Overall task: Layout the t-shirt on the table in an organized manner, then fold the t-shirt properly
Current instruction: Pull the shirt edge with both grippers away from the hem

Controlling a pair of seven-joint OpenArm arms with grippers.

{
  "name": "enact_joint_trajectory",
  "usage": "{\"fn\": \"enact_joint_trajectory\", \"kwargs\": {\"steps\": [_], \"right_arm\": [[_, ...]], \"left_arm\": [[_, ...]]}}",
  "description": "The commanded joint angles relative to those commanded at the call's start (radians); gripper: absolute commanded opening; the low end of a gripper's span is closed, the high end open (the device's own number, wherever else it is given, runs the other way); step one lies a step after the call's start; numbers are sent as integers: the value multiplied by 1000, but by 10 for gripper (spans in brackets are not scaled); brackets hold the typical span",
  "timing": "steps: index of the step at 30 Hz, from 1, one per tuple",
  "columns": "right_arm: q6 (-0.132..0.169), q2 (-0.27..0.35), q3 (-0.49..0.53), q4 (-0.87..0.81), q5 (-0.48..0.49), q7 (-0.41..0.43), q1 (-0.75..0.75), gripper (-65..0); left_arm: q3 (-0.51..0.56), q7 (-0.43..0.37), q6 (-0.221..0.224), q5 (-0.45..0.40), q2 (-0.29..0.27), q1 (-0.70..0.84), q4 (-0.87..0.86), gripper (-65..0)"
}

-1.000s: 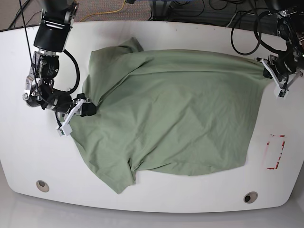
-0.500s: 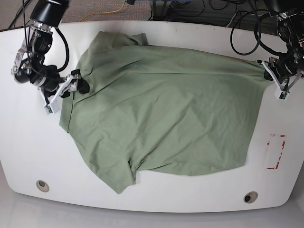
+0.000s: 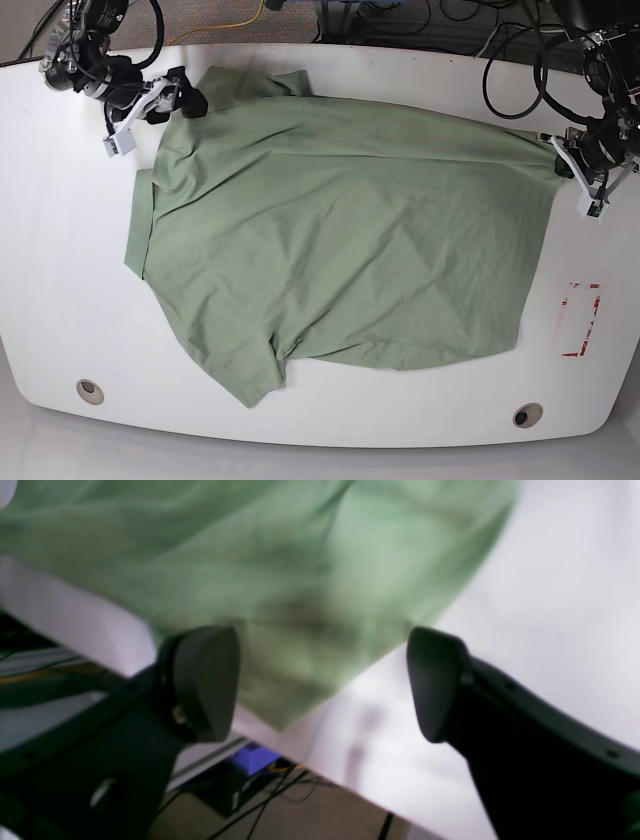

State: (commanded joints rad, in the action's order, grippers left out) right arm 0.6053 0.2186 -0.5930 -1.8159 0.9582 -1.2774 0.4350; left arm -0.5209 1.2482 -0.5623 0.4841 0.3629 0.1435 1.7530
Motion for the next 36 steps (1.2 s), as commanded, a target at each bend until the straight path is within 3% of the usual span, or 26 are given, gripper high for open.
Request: {"fn": "enact_joint_trajectory", "kwargs": {"steps": [10, 19, 21, 24, 27, 36], "right_arm": [[0, -61, 31, 5, -3, 12, 49, -147], [0, -71, 109, 6, -3, 20, 49, -166], [0, -71, 110, 6, -3, 20, 46, -239], [0, -71, 110, 6, 3, 20, 44, -455], [0, -69, 110, 5, 3, 20, 44, -625], [2, -66, 104, -137, 35, 11, 117, -648]], "left_arm": [[0, 2, 0, 0, 2, 2, 0, -650], [0, 2, 0, 0, 2, 3, 0, -650], [0, 2, 0, 0, 2, 3, 0, -650], [0, 2, 0, 0, 2, 3, 0, -650], [-2, 2, 0, 0, 2, 3, 0, -650], [-2, 5, 0, 0, 2, 8, 3, -650]]}}
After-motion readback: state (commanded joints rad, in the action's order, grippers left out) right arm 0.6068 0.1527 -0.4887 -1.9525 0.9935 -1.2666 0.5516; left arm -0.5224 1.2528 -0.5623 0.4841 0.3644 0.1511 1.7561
